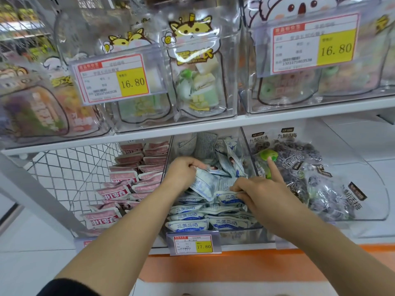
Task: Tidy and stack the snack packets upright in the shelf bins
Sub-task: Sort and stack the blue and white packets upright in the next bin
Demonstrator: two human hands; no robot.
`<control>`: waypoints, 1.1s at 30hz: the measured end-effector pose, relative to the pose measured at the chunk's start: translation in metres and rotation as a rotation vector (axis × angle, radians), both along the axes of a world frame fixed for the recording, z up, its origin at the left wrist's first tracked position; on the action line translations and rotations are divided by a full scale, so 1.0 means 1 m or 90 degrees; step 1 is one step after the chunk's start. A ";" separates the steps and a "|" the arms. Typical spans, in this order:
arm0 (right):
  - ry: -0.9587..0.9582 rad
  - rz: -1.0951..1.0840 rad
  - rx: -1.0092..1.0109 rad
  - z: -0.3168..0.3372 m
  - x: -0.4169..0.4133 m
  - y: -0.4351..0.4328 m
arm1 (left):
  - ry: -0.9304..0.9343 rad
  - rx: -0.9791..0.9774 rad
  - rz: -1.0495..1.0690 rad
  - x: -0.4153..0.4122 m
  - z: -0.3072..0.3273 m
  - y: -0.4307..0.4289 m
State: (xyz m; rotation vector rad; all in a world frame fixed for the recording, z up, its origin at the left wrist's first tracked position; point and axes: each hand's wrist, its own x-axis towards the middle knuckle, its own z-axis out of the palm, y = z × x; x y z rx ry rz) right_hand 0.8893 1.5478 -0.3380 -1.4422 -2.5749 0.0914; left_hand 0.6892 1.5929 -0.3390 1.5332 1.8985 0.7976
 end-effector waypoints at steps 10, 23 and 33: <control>-0.095 0.002 -0.048 -0.001 -0.008 0.001 | -0.020 -0.032 0.002 -0.005 0.017 -0.014; 0.001 -0.009 -0.107 0.007 -0.007 -0.006 | -0.002 -0.145 -0.368 -0.014 0.020 -0.041; 0.276 -0.014 -0.026 0.009 0.001 -0.001 | -0.047 0.043 -0.229 0.012 0.024 -0.043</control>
